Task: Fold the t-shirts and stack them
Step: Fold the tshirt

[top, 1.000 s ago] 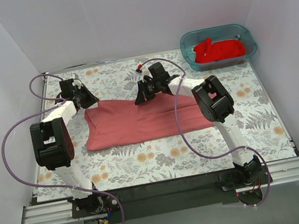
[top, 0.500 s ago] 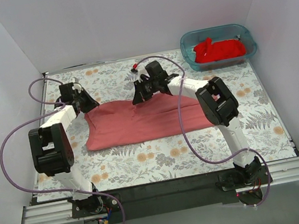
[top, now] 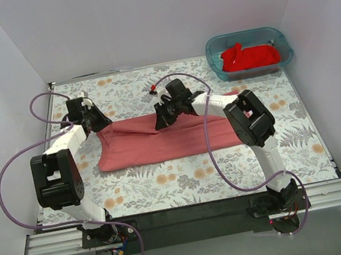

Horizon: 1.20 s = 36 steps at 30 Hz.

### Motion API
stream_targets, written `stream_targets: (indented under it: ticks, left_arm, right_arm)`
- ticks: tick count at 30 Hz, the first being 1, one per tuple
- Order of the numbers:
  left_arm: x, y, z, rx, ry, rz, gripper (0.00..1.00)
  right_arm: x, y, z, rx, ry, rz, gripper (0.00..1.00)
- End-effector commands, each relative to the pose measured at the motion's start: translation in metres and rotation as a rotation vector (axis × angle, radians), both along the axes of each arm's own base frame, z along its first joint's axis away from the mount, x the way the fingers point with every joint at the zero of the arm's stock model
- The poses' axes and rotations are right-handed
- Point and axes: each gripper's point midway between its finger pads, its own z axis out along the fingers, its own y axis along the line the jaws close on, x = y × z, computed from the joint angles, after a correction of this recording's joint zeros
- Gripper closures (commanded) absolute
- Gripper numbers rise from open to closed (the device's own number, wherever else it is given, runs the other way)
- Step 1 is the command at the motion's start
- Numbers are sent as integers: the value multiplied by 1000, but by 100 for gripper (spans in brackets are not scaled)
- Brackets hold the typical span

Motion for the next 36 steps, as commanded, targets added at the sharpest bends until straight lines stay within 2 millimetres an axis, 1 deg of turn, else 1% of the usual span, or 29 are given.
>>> stream_targets:
  ticks: [1,5,11,14,17,20,21,22,23,25,26,27,29,30,32,33,35,36]
  left_arm:
    - [-6,8,7,31,-18,25,100]
    - [-13,7,3,30,-2,20,100]
    - [-24,11,-4,51,24,40,100]
    - [-25,16,-7,68,31,59,100]
    - [-27,19,-13,71,51,83,100]
    - [-33,18,-19,48,78,113,100]
    - [-35,18,-20,41,81,122,99]
    - [-37,17,-21,35,86,127,96]
    - [-39,16,-18,23,80,131,88]
    - [-45,12,-19,8,85,120,83]
    - [-47,10,-15,-3,78,118,77]
    - [-52,10,-16,-7,81,120,71]
    - [-56,9,-13,-11,74,122,61]
    - [-57,9,-3,-12,46,126,53]
    - [-62,10,6,-10,25,132,45]
    - [-63,10,19,-12,-9,138,41]
    - [-64,6,33,-32,-42,134,41]
    - [-64,5,38,-42,-54,131,41]
  right_arm:
    - [1,-3,29,19,-85,16,99]
    - [-3,-4,32,24,-95,29,99]
    - [-9,-1,34,29,-89,55,99]
    - [-14,2,32,29,-82,73,99]
    - [-22,6,23,23,-56,101,98]
    - [-28,7,18,17,-41,116,95]
    - [-32,6,16,14,-31,123,92]
    - [-34,6,16,14,-26,129,89]
    - [-37,7,16,14,-22,138,87]
    - [-43,8,20,21,-14,156,73]
    - [-47,8,21,22,-10,168,70]
    - [-49,9,26,31,-10,177,66]
    - [-57,8,31,38,4,194,62]
    - [-59,8,40,54,1,206,59]
    - [-65,4,45,55,7,215,57]
    - [-67,3,56,64,-13,217,57]
    - [-69,0,62,69,-25,216,57]
    - [-69,0,69,75,-38,209,57]
